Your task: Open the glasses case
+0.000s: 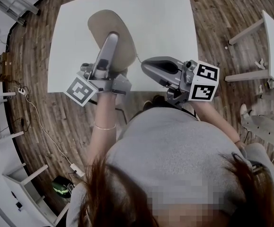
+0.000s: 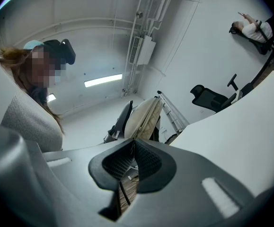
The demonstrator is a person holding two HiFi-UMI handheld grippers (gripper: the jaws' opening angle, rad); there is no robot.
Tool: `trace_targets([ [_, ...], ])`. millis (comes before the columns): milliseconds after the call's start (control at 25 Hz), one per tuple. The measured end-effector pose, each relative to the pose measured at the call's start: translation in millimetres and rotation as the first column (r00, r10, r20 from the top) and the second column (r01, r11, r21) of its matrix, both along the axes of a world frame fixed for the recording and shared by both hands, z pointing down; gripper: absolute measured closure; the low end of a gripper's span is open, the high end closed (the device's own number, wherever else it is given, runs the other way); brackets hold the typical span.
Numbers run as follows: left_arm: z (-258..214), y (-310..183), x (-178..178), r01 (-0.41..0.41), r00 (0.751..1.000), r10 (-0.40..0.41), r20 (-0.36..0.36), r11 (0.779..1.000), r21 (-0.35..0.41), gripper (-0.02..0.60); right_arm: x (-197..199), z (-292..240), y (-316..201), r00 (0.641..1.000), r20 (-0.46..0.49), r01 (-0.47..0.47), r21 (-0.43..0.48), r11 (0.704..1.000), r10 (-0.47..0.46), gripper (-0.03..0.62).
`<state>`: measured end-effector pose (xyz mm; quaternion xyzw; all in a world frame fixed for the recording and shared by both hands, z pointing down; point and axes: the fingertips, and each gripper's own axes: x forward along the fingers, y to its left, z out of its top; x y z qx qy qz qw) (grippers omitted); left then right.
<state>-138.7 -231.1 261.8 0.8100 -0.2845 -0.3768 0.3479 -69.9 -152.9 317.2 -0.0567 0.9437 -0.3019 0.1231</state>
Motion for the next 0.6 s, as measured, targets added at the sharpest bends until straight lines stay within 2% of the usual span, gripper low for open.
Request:
trace_targets([
  [240, 3, -3, -4, 0.026, 1.0, -0.026, -0.007, 0.999, -0.019, 0.239, -6, 5, 6, 1.0, -0.013, 0.028, -0.018, 0.999, -0.028, 0.585],
  [600, 7, -12, 2, 0.026, 1.0, -0.026, 0.001, 0.999, -0.025, 0.239, -7, 11, 9, 0.997, -0.041, 0.058, -0.021, 0.998, -0.059, 0.585],
])
